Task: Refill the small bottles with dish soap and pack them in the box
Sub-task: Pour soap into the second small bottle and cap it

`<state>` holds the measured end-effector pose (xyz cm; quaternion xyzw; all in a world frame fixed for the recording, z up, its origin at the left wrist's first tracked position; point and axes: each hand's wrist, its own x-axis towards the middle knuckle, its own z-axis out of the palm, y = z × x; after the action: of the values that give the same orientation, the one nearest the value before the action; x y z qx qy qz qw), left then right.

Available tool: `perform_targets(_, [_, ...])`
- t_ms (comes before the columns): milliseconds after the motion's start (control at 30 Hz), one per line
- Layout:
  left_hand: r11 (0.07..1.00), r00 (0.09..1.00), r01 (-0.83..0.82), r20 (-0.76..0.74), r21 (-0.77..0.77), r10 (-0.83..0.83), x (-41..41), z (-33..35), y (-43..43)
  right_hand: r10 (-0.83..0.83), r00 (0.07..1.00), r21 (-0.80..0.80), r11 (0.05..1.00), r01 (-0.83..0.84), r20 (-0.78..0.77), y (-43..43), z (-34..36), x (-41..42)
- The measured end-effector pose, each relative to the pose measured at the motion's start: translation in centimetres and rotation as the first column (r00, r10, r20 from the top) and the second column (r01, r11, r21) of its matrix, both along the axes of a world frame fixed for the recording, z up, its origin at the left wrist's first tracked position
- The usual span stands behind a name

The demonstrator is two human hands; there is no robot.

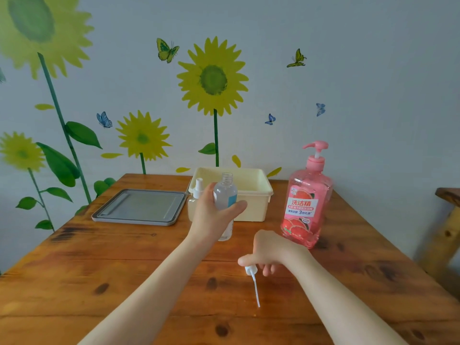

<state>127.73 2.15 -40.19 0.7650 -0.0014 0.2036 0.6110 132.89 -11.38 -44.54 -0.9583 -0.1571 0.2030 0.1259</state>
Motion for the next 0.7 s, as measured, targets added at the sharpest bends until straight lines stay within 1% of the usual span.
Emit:
perform_targets(67, [1.000, 1.000, 0.002, -0.011, 0.001, -0.002, 0.0, -0.2, 0.0, -0.008, 1.000, -0.007, 1.000, 0.008, -0.014, 0.0, -0.5, 0.0])
perform_targets(167, [1.000, 1.000, 0.005, -0.020, -0.002, -0.005, 0.0, -0.3, 0.0, -0.022, 0.999, 0.025, 0.999, 0.023, -0.042, 0.0, -1.1, -0.1])
perform_targets(333, [1.000, 1.000, 0.013, -0.007, 0.001, -0.013, 0.1, 0.1, 0.0, -0.031, 0.999, 0.051, 0.998, 0.033, -0.037, 0.4, -0.3, 0.0])
perform_targets(400, [1.000, 0.999, 0.023, 0.029, 0.016, -0.023, 0.1, 0.6, -0.1, -0.039, 0.999, 0.105, 0.994, 0.037, 0.024, 0.6, 1.4, 0.4])
perform_targets(533, [0.999, 0.998, 0.035, 0.060, -0.003, -0.035, 0.5, 2.2, -0.1, -0.071, 0.976, 0.235, 0.972, 0.021, 0.205, 0.7, 6.3, 1.4])
perform_targets(633, [0.999, 0.995, 0.036, 0.091, -0.023, -0.033, 0.9, 3.8, -0.2, -0.121, 0.937, 0.402, 0.915, -0.023, 0.329, 0.9, 10.3, 2.0])
perform_targets(700, [0.999, 0.993, 0.033, 0.114, -0.023, -0.030, 1.2, 4.7, -0.3, -0.141, 0.900, 0.501, 0.860, -0.094, 0.411, 1.0, 13.0, 2.2])
